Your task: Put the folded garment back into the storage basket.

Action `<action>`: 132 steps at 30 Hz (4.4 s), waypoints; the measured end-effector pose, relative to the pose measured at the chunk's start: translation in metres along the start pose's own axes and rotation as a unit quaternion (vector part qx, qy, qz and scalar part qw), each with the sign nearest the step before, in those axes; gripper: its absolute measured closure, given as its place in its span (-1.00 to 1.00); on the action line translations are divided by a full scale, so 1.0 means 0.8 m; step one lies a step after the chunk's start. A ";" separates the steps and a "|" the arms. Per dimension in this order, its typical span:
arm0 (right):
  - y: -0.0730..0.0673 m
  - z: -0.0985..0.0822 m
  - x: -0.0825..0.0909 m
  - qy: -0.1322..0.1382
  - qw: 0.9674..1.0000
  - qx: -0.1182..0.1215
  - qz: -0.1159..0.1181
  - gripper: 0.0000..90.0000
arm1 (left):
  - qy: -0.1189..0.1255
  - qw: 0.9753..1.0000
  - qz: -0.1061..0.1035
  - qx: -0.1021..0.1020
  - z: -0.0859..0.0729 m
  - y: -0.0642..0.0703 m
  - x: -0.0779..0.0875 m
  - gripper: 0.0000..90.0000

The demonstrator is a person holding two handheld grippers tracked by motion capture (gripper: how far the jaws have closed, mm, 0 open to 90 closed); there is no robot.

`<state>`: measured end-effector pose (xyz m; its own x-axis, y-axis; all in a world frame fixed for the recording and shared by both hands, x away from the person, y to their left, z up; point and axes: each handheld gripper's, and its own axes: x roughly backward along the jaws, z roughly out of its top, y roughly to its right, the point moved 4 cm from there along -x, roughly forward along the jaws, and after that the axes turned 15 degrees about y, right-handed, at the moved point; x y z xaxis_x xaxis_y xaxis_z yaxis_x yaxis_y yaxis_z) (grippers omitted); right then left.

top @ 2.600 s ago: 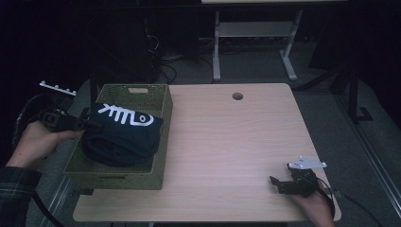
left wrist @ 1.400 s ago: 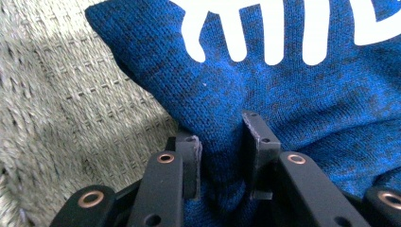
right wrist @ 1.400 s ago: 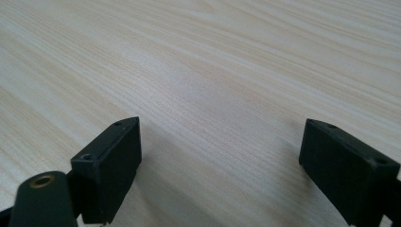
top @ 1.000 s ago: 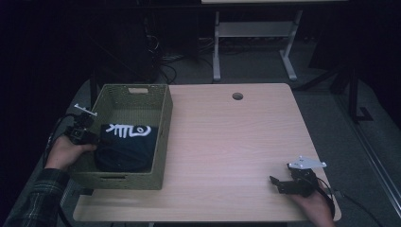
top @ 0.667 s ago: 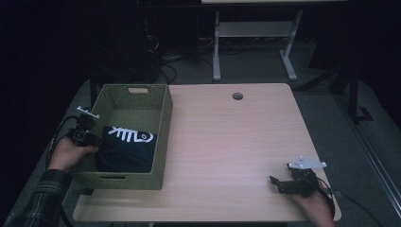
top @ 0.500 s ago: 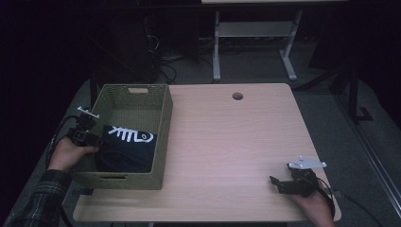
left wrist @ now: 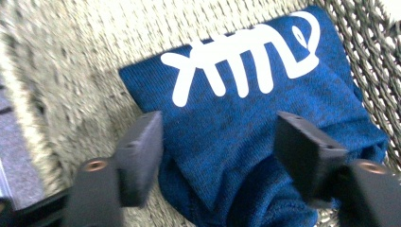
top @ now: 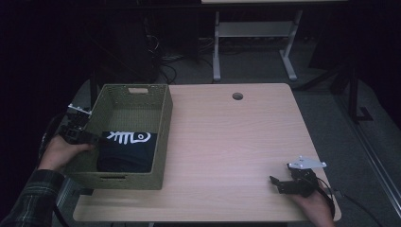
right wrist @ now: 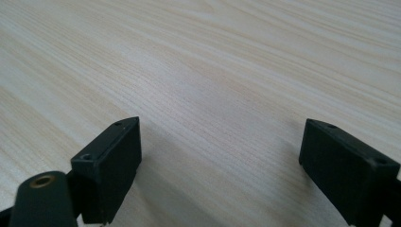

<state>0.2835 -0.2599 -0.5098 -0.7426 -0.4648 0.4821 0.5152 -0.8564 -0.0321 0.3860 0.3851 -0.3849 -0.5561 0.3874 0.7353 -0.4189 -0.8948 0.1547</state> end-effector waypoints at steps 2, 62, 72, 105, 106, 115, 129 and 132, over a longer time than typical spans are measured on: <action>0.000 0.000 0.000 0.001 1.000 0.001 0.000 -0.70 | 0.006 1.000 0.005 -0.006 0.003 0.001 0.004 -0.47; 0.001 0.000 0.000 0.001 1.000 0.003 0.001 -0.70 | 0.147 0.979 -0.081 -0.112 0.065 0.191 -0.022 -0.70; 0.001 0.000 0.000 0.001 1.000 0.003 0.001 -0.70 | 0.150 0.972 -0.124 -0.135 0.066 0.254 -0.050 -0.70; 0.000 0.000 0.000 0.001 1.000 0.001 0.000 -0.71 | 0.124 0.954 -0.196 -0.189 0.002 0.390 -0.173 -0.69; 0.000 0.000 0.000 0.001 1.000 0.002 0.001 -0.71 | 0.124 0.954 -0.195 -0.192 -0.001 0.390 -0.177 -0.69; 0.001 0.000 0.000 0.001 1.000 0.004 0.002 -0.71 | 0.121 0.952 -0.193 -0.203 -0.029 0.392 -0.208 -0.69; 0.000 0.000 0.000 0.001 1.000 0.003 0.002 -0.71 | 0.114 0.947 -0.174 -0.244 -0.056 0.400 -0.236 -0.72; 0.000 0.000 0.000 0.001 1.000 0.003 0.002 -0.71 | 0.125 0.946 -0.177 -0.242 -0.058 0.398 -0.236 -0.72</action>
<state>0.2838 -0.2600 -0.5100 -0.7409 -0.4687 0.4811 0.5211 -0.8530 -0.0286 0.3246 0.0371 -0.5052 -0.4459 0.7388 0.5053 -0.8566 -0.5160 -0.0015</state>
